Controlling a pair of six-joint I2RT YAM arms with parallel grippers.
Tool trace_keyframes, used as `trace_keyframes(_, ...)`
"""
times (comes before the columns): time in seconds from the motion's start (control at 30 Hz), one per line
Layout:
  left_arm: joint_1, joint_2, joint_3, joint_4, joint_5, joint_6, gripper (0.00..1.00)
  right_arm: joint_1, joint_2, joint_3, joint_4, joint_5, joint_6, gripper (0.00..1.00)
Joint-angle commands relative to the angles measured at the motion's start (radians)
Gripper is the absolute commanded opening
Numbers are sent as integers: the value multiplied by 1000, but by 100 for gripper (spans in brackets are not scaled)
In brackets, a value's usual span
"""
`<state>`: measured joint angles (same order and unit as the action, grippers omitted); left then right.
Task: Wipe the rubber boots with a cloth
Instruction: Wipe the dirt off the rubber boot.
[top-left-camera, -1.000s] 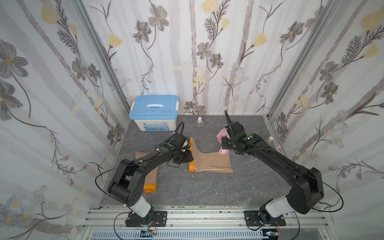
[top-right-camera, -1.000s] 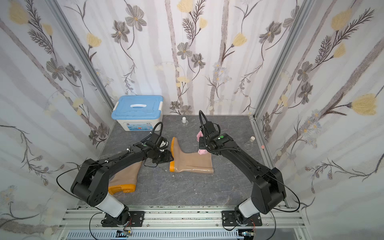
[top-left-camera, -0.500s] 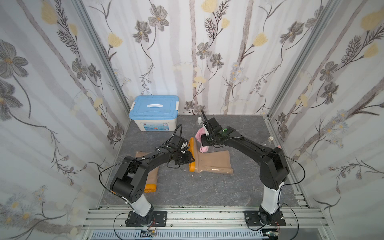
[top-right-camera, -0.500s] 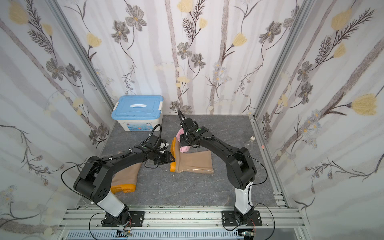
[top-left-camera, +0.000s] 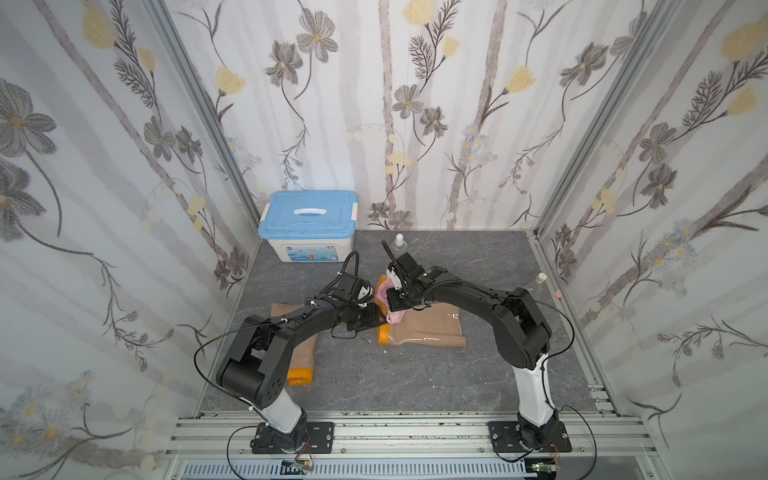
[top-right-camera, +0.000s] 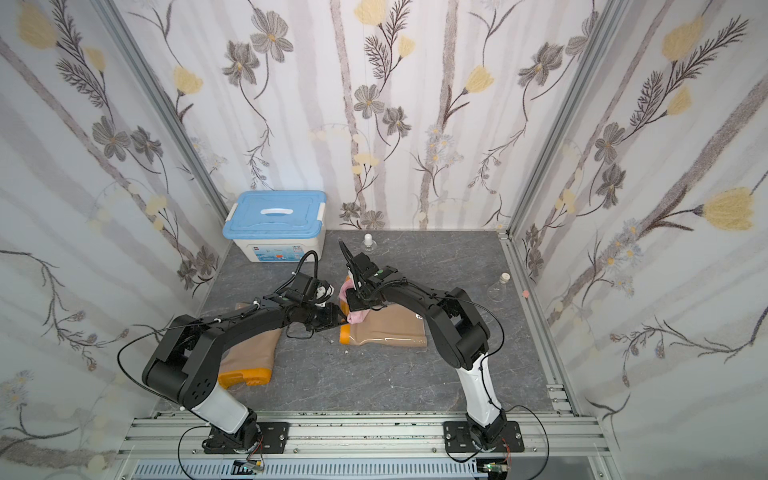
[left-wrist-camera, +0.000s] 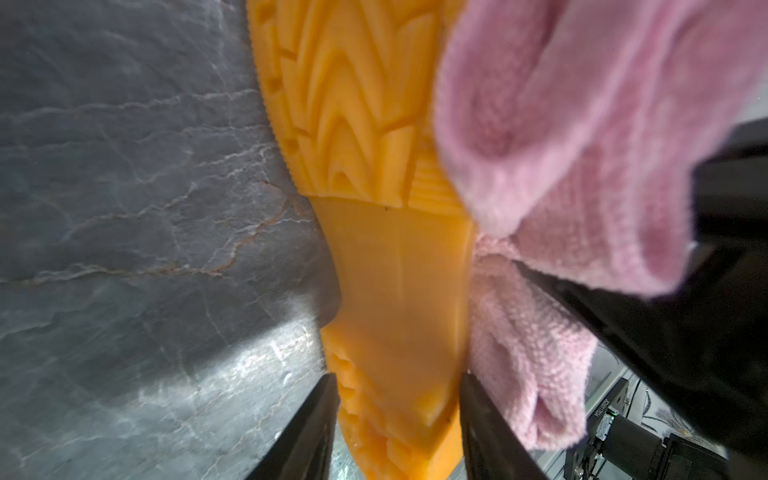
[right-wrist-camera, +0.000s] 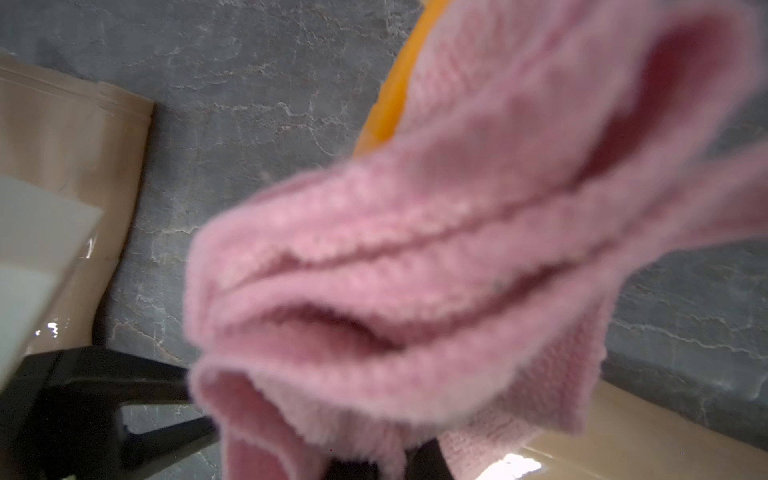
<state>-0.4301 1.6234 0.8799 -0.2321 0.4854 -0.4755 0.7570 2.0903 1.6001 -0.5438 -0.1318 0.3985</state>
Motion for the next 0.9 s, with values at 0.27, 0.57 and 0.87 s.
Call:
trace_keyframes(0.27,25,8,-28,-87,-123,-12,48,-103,24,-28,-316,206,-73,0)
trace_keyframes(0.57,27,22,-28,-76,-114,-15,48,-262,-64,-146,-426,336,-101,0)
trace_keyframes(0.87,28,14,-30,-78,-111,-14,48,-304,-232,-247,-388,422,-107,0)
